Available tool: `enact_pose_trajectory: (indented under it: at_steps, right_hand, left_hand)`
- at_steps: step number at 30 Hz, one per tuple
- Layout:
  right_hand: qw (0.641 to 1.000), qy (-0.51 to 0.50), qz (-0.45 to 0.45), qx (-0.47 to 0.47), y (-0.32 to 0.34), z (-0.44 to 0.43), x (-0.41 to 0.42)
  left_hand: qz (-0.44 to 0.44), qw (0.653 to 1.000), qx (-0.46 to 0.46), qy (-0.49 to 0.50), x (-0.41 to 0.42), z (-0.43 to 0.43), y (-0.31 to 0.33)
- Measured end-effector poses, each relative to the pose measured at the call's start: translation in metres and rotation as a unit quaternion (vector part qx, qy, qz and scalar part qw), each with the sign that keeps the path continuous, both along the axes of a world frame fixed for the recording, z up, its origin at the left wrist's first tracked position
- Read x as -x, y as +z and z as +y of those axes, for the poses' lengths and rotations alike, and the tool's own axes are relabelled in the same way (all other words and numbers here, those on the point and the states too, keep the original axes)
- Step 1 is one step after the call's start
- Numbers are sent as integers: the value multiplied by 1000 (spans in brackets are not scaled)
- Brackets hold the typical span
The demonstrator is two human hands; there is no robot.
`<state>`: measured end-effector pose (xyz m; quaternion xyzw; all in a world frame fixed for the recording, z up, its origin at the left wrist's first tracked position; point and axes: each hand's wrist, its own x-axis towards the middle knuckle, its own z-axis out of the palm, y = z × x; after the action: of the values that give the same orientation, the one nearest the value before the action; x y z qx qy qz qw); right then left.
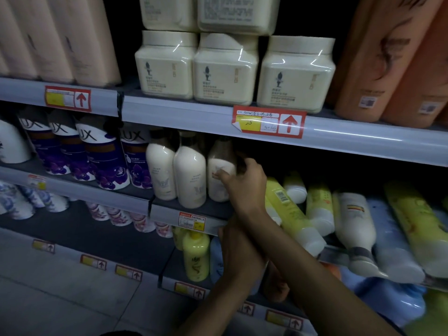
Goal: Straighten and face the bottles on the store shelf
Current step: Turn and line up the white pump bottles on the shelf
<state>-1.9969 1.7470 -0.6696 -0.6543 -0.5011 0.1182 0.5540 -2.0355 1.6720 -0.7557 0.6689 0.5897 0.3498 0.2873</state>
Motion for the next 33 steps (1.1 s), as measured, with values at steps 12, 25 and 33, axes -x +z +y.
enact_pose_trajectory:
  at_steps: [12, 25, 33]
  right_hand:
    - [992, 118, -36, 0, 4, -73, -46]
    - [908, -41, -407, 89, 11, -179, -193]
    - [814, 58, -559, 148, -13, -205, -235]
  left_hand:
    - [92, 993, -69, -16, 2, 8, 11]
    - [69, 992, -102, -19, -1, 3, 25]
    - [27, 994, -100, -17, -9, 5, 21]
